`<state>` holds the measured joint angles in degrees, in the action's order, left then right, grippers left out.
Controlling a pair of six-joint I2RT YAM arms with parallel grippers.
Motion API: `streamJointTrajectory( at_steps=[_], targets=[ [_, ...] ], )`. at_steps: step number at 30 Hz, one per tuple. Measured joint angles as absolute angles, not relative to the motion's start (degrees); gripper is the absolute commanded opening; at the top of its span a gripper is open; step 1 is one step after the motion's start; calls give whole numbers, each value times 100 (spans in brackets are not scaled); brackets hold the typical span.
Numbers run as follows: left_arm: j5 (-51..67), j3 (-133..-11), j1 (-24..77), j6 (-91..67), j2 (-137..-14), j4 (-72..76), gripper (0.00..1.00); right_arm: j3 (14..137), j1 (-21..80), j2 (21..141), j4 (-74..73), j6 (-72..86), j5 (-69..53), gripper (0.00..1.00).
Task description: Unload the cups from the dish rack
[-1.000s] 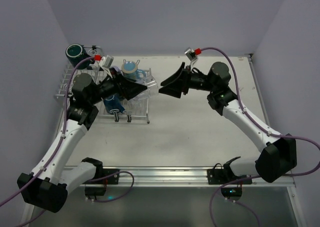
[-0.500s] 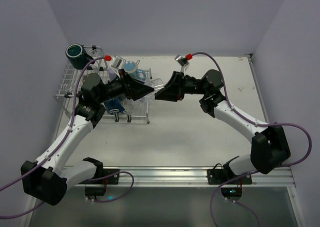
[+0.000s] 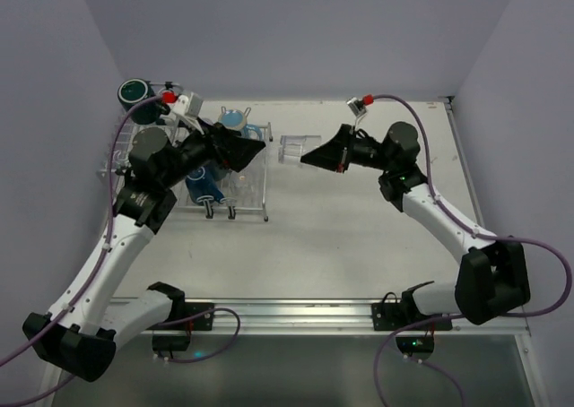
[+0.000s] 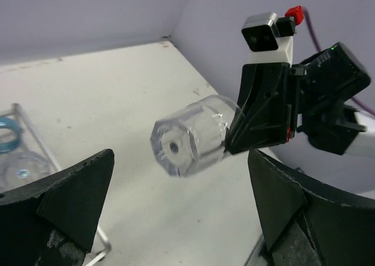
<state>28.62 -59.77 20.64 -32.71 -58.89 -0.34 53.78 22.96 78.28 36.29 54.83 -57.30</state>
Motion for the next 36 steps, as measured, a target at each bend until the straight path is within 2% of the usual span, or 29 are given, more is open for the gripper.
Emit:
streamJointTrajectory(
  at_steps=[3,8,12,16,23,36],
  targets=[
    [2307,-6106,2064,-2783,-5557,-515,100,5664,1966,7671,2082,4589,-4945,0],
    [1737,-5920,2064,-2064,-5063,-1087,100,7024,1865,7966,-744,3009,-2720,0],
    [1485,-5496,2064,-1638,-4827,-1345,100,8296,1745,8945,-2290,2080,-832,0],
    [1313,-5019,2088,-1483,-4624,-1444,100,9139,1269,10186,-3310,1531,250,0],
    [803,-4606,2685,-1216,-4560,-1452,100,10014,349,11716,-4399,1079,908,0],
    [167,-4541,3179,-980,-4600,-1466,100,10728,1,12125,-4803,716,788,0]
  ],
)
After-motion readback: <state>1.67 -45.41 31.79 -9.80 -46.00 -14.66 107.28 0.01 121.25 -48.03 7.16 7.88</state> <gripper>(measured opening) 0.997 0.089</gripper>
